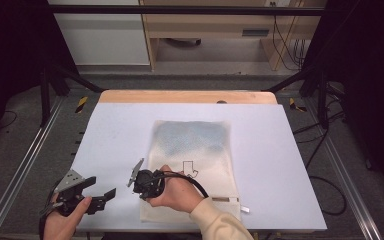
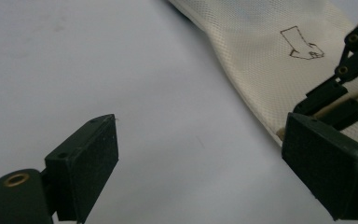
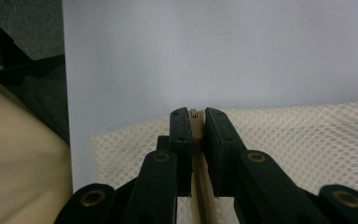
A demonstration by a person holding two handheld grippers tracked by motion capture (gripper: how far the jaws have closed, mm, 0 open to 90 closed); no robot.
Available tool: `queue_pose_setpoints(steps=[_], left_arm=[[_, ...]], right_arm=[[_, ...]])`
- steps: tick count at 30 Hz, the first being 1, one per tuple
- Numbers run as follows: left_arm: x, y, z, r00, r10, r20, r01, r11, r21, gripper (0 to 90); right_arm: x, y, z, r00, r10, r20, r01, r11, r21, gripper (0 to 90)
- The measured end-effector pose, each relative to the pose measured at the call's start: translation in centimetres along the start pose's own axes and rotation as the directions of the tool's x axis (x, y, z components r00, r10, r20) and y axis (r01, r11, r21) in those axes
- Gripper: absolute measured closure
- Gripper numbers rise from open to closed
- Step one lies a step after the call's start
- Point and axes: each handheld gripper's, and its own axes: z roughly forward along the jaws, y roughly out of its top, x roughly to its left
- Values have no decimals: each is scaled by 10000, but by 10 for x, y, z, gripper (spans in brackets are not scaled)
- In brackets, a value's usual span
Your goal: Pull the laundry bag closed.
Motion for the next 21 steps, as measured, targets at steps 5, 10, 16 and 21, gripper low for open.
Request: queue_pose_setpoints(steps=[5, 10, 16, 21], left_arm=[[-16, 0, 7, 9971, 278, 711, -293, 9994, 206, 123], [-29, 0, 14, 9915, 446, 1221, -484, 9984, 286, 126], [-41, -2, 25, 9815, 409, 1871, -522, 9971, 561, 149], [-45, -4, 33, 9769, 240, 2124, -393, 9969, 682, 167]], right_arm=[[-2, -1, -11, 10000, 86, 9, -86, 9994, -332, 818], [-2, -2, -13, 9999, 100, 15, -99, 9985, -543, 818], [-3, -3, -17, 9999, 122, -55, -125, 9978, -657, 818], [-4, -3, -20, 9998, 170, -92, -176, 9967, -794, 818]])
